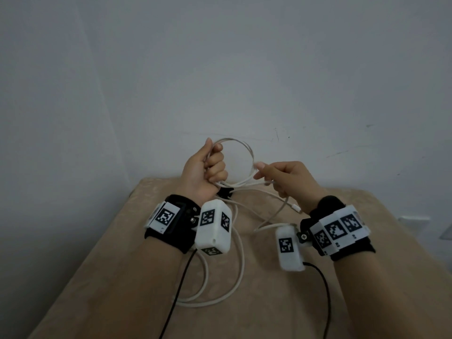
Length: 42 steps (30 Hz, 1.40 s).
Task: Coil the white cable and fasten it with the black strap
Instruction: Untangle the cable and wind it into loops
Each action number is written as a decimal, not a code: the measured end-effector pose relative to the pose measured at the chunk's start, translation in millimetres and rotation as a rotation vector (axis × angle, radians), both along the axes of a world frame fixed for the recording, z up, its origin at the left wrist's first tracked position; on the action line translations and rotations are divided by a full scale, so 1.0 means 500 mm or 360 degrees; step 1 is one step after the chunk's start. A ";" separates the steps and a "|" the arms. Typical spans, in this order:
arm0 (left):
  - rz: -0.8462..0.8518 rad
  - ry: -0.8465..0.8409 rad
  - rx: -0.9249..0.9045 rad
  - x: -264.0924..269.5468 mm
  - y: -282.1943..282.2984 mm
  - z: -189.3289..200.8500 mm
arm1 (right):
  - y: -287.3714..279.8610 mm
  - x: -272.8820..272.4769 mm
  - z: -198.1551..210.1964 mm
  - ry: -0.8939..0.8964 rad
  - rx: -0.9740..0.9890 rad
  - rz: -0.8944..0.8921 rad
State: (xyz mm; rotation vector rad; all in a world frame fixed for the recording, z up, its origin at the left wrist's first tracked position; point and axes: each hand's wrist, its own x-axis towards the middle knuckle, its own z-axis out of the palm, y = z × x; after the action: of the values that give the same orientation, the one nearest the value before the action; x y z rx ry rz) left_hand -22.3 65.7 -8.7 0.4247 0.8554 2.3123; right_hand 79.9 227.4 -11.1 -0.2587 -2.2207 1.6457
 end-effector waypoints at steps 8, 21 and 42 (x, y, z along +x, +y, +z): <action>0.0259 0.0055 -0.0007 -0.030 -0.027 0.002 | 0.021 0.023 0.017 -0.0143 0.0357 0.0165; 0.0186 0.0055 -0.0091 -0.037 -0.021 -0.006 | 0.032 0.023 0.022 0.0105 0.0188 0.0059; -0.0105 -0.0061 0.0130 -0.019 -0.011 0.005 | 0.056 0.013 -0.013 -0.0051 0.0095 -0.0116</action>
State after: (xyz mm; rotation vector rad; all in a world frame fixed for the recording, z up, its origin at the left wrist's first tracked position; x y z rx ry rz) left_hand -31.8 60.2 -6.3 0.4357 0.7196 2.2928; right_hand 86.4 255.5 -17.4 -0.3485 -2.2522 1.5448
